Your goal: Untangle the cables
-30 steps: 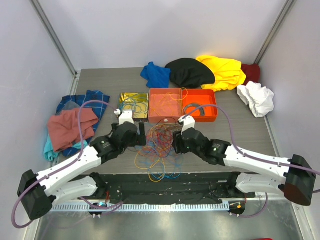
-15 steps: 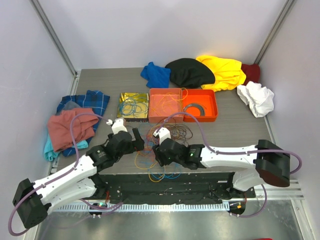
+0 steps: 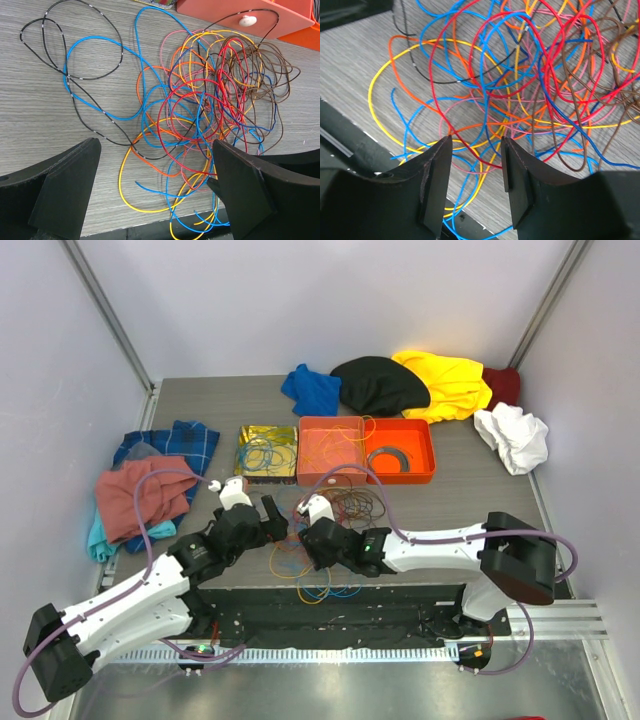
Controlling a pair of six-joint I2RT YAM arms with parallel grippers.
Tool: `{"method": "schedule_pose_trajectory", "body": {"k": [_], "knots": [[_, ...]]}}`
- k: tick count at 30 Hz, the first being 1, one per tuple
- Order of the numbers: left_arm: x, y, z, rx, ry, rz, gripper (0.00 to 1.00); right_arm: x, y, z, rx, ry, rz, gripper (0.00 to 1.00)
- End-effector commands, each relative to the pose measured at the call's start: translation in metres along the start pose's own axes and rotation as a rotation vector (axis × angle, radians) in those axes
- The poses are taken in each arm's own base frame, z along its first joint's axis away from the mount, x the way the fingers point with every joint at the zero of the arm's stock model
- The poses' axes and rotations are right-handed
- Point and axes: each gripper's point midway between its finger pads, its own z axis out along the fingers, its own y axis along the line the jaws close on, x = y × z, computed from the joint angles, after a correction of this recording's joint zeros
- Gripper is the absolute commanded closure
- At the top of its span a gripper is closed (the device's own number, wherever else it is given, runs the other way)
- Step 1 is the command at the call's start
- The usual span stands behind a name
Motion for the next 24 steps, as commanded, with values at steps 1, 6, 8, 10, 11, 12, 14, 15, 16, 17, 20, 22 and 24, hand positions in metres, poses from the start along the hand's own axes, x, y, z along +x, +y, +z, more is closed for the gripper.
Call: {"method": "schedule_pose_trajectory", "body": {"k": [1,6,8,10,11,12,14,15,16,17,20,22,24], "knots": [[-0.008,-0.003,0.000,0.006,-0.037,-0.018,0.01,-0.034,0.002,-0.003,0.023,-0.117,0.033,0.50],[-0.010,-0.003,-0.001,0.006,-0.047,-0.018,0.01,-0.057,-0.001,-0.010,0.012,-0.193,0.041,0.50],[-0.011,-0.003,-0.001,0.005,-0.048,-0.015,0.00,-0.057,-0.006,-0.001,0.026,-0.176,0.025,0.50],[-0.012,-0.003,-0.001,0.005,-0.048,-0.014,0.00,-0.054,-0.007,0.008,0.022,-0.153,0.019,0.50],[-0.011,-0.003,-0.001,0.003,-0.046,-0.013,0.01,-0.053,-0.007,0.012,0.020,-0.144,0.015,0.50],[-0.011,-0.003,-0.001,0.002,-0.045,-0.012,0.01,-0.052,-0.004,0.014,0.006,-0.139,0.016,0.50],[-0.011,0.000,-0.002,-0.005,-0.045,-0.010,0.01,-0.051,-0.004,0.019,0.006,-0.132,0.014,0.51],[-0.011,-0.001,-0.002,-0.003,-0.047,-0.011,0.01,-0.052,-0.005,0.021,0.007,-0.132,0.014,0.50],[-0.011,0.000,-0.002,-0.005,-0.047,-0.012,0.01,-0.052,-0.004,0.024,0.003,-0.126,0.013,0.51],[-0.010,0.001,-0.002,-0.006,-0.046,-0.011,0.00,-0.050,-0.005,0.026,0.006,-0.119,0.014,0.51],[-0.011,0.001,-0.002,-0.006,-0.048,-0.012,0.00,-0.049,-0.002,0.030,-0.009,-0.111,0.013,0.55],[-0.010,0.002,-0.002,-0.010,-0.047,-0.011,0.00,-0.049,-0.001,0.031,-0.015,-0.107,0.013,0.60],[-0.010,0.002,-0.002,-0.008,-0.047,-0.010,0.00,-0.049,0.000,0.029,-0.019,-0.109,0.018,0.67]]}}
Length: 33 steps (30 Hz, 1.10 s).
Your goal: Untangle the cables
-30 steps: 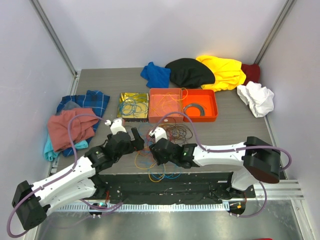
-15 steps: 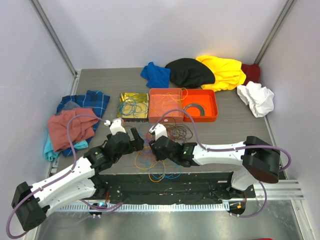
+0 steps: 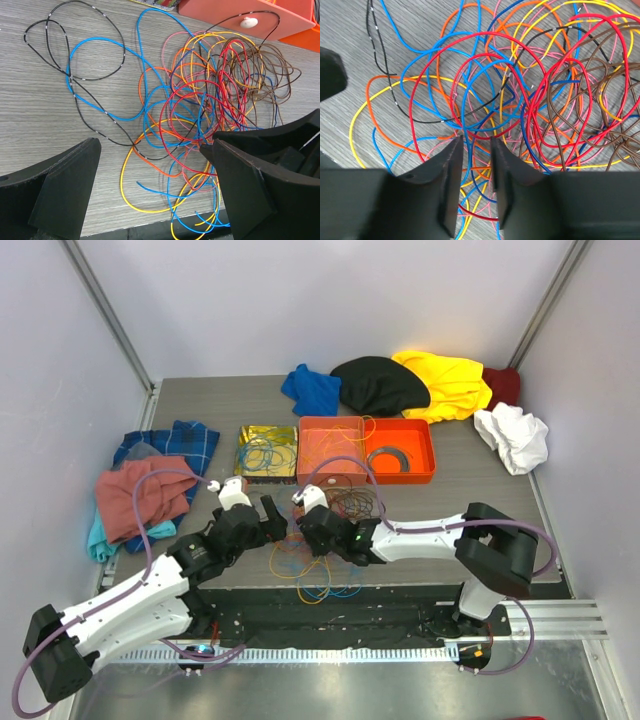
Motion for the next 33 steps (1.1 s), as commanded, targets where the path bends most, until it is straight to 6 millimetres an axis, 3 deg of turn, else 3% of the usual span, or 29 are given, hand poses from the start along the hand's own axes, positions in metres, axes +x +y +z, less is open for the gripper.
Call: {"method": "schedule_pose_trajectory", "body": {"k": [1,3,4,7,8,9,11,12,13,14,18,26,31,33], "knots": [[-0.009,0.000,-0.001,-0.002,-0.041,-0.012,0.00,-0.035,0.013,-0.003,-0.041,-0.093,0.038,0.76],[-0.009,0.000,-0.001,-0.002,-0.041,-0.012,0.00,-0.045,0.012,-0.012,-0.036,-0.120,0.052,0.85],[-0.010,0.000,-0.002,-0.001,-0.046,-0.014,0.00,-0.050,0.009,-0.017,-0.023,-0.135,0.059,0.95],[-0.014,0.000,-0.004,0.001,-0.060,-0.016,0.00,-0.091,-0.001,-0.063,0.012,-0.181,0.059,0.99],[-0.015,-0.001,-0.004,0.006,-0.066,-0.013,0.00,-0.123,0.002,-0.089,-0.005,-0.259,0.066,0.99],[-0.017,-0.002,-0.004,0.011,-0.075,-0.014,0.00,-0.153,-0.003,-0.127,-0.026,-0.359,0.090,0.99],[-0.020,-0.006,-0.005,0.037,-0.093,-0.007,0.00,-0.197,-0.012,-0.179,-0.022,-0.483,0.075,0.99],[-0.024,-0.012,-0.004,0.065,-0.113,-0.020,0.00,-0.212,-0.019,-0.201,-0.015,-0.524,0.080,0.99],[-0.027,-0.015,-0.006,0.084,-0.127,-0.026,0.00,-0.212,-0.024,-0.210,0.009,-0.501,0.040,0.99],[-0.031,-0.020,-0.007,0.113,-0.141,-0.032,0.00,-0.233,-0.025,-0.233,0.004,-0.543,0.055,0.99],[-0.051,-0.052,-0.022,0.311,-0.239,-0.066,0.00,-0.245,-0.026,-0.260,-0.016,-0.546,0.050,0.99],[-0.082,-0.080,-0.060,0.591,-0.455,-0.083,0.00,-0.271,-0.029,-0.308,-0.061,-0.625,0.080,0.99],[-0.101,-0.096,-0.075,0.649,-0.515,-0.070,0.00,-0.275,-0.030,-0.313,-0.064,-0.631,0.091,0.99],[-0.105,-0.091,-0.072,0.601,-0.509,-0.072,0.00,-0.270,-0.031,-0.307,-0.049,-0.619,0.091,0.99]]}}
